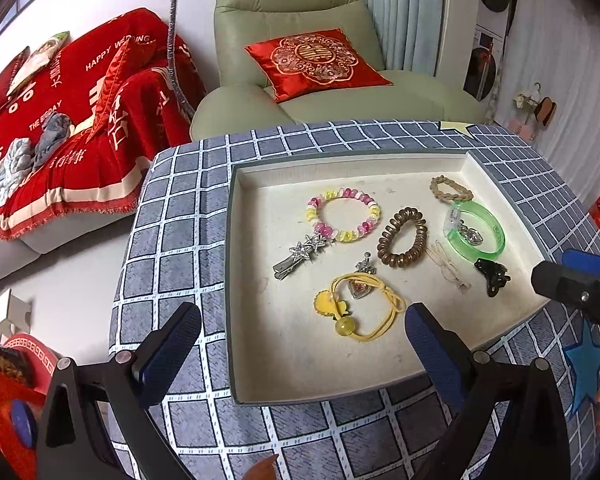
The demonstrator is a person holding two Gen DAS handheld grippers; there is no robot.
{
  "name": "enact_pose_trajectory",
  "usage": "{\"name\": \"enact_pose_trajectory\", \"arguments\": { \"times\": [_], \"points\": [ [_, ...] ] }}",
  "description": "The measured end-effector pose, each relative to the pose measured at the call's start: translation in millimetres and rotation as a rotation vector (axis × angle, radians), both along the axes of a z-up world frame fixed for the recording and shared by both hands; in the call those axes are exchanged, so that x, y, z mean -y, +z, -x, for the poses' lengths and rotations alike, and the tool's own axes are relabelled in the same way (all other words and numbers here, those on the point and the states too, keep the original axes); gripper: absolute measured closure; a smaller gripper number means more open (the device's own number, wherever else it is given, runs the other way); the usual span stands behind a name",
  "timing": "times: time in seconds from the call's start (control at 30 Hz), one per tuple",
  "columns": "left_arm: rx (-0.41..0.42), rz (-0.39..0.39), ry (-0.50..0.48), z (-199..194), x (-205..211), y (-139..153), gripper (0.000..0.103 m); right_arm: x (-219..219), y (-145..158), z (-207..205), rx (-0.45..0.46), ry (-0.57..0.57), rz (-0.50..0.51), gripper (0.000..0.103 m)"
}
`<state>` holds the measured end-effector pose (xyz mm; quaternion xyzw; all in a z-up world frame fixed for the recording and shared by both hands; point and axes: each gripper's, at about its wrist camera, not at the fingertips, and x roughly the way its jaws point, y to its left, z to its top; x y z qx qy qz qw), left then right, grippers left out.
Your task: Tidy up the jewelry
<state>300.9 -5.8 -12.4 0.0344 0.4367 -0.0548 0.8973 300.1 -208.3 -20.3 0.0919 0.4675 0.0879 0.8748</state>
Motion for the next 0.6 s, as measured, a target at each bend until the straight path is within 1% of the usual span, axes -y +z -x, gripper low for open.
{"name": "enact_pose_trajectory", "arguments": {
  "times": [0.13, 0.27, 0.4, 0.6],
  "points": [
    [-0.006, 0.004, 0.003, 2.4, -1.3, 0.1, 0.000, -4.4, 1.2, -0.7, -0.005, 0.010, 0.018, 0.000],
    [0.003, -0.026, 0.009, 5.8, -0.3, 1.1, 0.000, -10.9, 1.2, -4.0, -0.027, 0.028, 0.063, 0.000],
    [0.001, -0.038, 0.010, 8.1, -0.5, 1.0, 0.000, -13.4, -1.8, -4.1, -0.064, 0.037, 0.069, 0.000],
    [-0.003, -0.027, 0.021, 15.7, -2.2, 1.5, 0.000, -11.7, -5.9, 3.0, -0.077, 0.034, 0.068, 0.000]
  ]
}}
